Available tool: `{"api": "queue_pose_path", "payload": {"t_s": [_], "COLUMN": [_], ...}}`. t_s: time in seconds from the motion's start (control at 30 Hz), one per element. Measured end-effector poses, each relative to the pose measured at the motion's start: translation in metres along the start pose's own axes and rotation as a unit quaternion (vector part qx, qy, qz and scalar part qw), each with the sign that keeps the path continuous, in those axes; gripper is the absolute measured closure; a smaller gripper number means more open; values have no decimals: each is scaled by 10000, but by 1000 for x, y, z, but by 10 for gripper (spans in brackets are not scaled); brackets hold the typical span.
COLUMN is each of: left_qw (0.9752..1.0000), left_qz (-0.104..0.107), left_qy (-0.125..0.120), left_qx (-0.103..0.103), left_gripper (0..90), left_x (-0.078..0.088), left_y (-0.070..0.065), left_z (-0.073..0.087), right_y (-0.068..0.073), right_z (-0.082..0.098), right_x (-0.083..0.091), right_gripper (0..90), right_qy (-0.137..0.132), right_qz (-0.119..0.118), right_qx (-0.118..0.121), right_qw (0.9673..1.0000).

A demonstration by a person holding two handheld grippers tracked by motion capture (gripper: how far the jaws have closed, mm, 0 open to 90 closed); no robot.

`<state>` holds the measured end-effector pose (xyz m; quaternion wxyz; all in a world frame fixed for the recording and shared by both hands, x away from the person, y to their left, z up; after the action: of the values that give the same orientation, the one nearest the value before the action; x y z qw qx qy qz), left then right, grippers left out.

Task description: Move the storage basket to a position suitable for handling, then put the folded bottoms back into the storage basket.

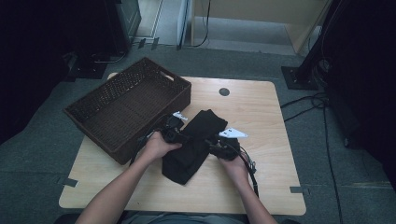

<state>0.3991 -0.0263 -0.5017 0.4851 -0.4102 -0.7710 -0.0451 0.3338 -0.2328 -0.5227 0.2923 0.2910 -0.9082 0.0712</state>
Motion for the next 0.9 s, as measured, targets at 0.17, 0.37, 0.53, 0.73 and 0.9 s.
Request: {"api": "queue_pose_path", "payload": {"t_s": [0.17,0.37,0.53,0.73,0.9], "left_qw": [10000,10000,9999,9992,9990], "left_qz": [55,21,45,-234,-292], "left_qy": [6,75,149,197,153], "left_qx": [19,-59,-54,-250,-304], "left_gripper": [628,691,710,717,719], "left_x": [2,6,14,29,45], "left_y": [1,-1,-4,-3,-8], "left_z": [-2,-6,-11,-18,-25], "right_y": [1,-2,-3,-6,-8], "right_z": [1,2,2,3,3], "right_x": [0,0,2,5,5], "right_gripper": [483,483,482,482,483], "right_qy": [60,109,116,119,95], "right_qz": [23,62,79,105,133], "right_qx": [80,60,24,-64,-61], "right_qw": [9999,9999,9999,9999,9998]}}
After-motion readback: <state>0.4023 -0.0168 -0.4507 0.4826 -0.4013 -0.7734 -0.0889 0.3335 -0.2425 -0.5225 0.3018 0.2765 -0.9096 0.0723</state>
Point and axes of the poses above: each handheld gripper's, and its own axes: x roughly backward along the jaws, z roughly out of its underside, y roughly to its left, the point moved 2 cm from there along -x, roughly forward along the jaws, and after that the axes turned 8 degrees about x, right-handed, at the moved point
